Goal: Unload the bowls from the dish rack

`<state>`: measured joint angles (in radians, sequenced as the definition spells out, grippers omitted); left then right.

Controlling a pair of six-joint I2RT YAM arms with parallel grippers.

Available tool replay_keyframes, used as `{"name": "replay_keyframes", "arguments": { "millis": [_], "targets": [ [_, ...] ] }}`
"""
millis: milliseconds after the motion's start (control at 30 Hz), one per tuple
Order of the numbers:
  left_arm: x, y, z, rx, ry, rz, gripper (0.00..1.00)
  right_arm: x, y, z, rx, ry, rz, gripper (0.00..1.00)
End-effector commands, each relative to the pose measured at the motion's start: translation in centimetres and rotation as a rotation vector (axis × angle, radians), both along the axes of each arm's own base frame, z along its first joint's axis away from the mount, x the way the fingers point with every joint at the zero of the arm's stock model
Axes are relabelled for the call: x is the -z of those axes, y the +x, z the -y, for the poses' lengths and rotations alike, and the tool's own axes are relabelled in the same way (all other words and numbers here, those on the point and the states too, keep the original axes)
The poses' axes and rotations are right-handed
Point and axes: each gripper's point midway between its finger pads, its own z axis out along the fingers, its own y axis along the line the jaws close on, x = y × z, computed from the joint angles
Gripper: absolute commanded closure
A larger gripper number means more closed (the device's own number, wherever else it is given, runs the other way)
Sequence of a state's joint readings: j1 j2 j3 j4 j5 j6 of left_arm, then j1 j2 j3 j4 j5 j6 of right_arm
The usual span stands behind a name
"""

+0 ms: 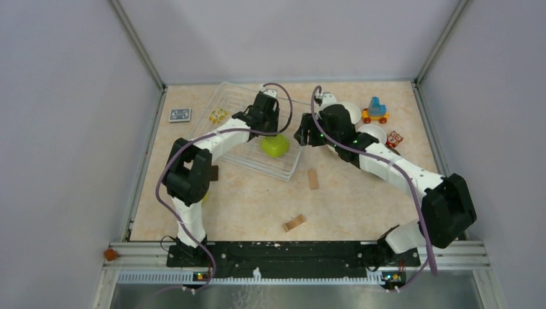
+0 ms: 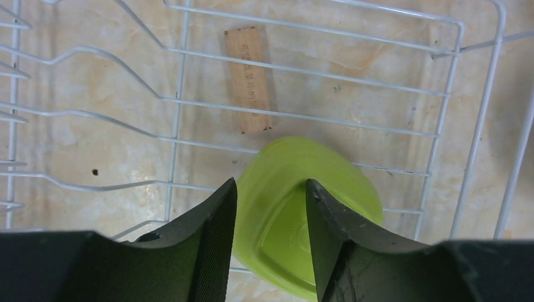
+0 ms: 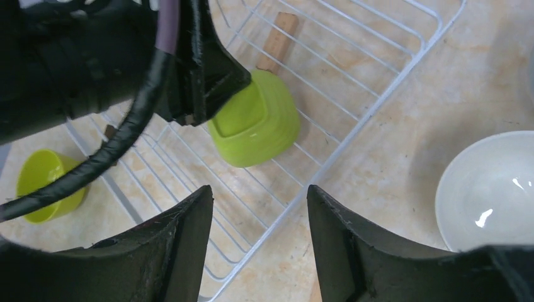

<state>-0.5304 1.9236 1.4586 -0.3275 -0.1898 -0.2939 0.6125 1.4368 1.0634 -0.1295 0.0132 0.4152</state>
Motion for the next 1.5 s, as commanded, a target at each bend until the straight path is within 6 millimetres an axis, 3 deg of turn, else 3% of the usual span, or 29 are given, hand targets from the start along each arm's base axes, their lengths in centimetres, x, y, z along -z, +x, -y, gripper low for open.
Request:
{"name": "replay_keyframes", "arguments": {
  "millis": [0,233,367,533,567,633,933,1200,1467],
  "targets": [
    [-1.3,0.1,1.4,0.052,-0.074,0.003,0.49,-4.9,1.3,-1.5,-0.074,0.079,0.092,0.48],
    [-6.3,-1.3,0.1,0.049,-0.127,0.094,0.43,-4.6,3.4,-4.7,-0.21,0.121,0.012,0.73],
    [-8.7,-2.9,-0.8,0.035,-0.163,0.13,0.41,-2.4,4.1,-6.6,-0.277,0.105,-0.078,0.81],
    [-9.9,-5.2,-2.3,0.0,-0.198,0.124,0.44,0.1,5.0,-7.6,-0.285,0.105,-0.128,0.85],
    [-9.9,-5.7,-2.1,0.014,-0.218,0.111,0.44,0.5,5.2,-7.8,-0.289,0.101,-0.14,0.87],
    [-10.0,-6.7,-1.5,0.041,-0.263,0.091,0.44,1.7,5.7,-8.2,-0.296,0.083,-0.17,1.0],
    [-7.7,-7.7,0.0,0.062,-0.354,-0.004,0.41,5.7,7.4,-8.5,-0.277,0.01,-0.222,1.0],
    [-6.6,-7.7,1.0,0.011,-0.463,-0.055,0.13,9.1,7.9,-7.7,-0.249,-0.064,-0.27,1.0],
    [-7.0,-7.2,1.3,-0.068,-0.594,-0.036,0.02,11.3,8.5,-6.7,-0.221,-0.103,-0.288,1.0]
  ]
}}
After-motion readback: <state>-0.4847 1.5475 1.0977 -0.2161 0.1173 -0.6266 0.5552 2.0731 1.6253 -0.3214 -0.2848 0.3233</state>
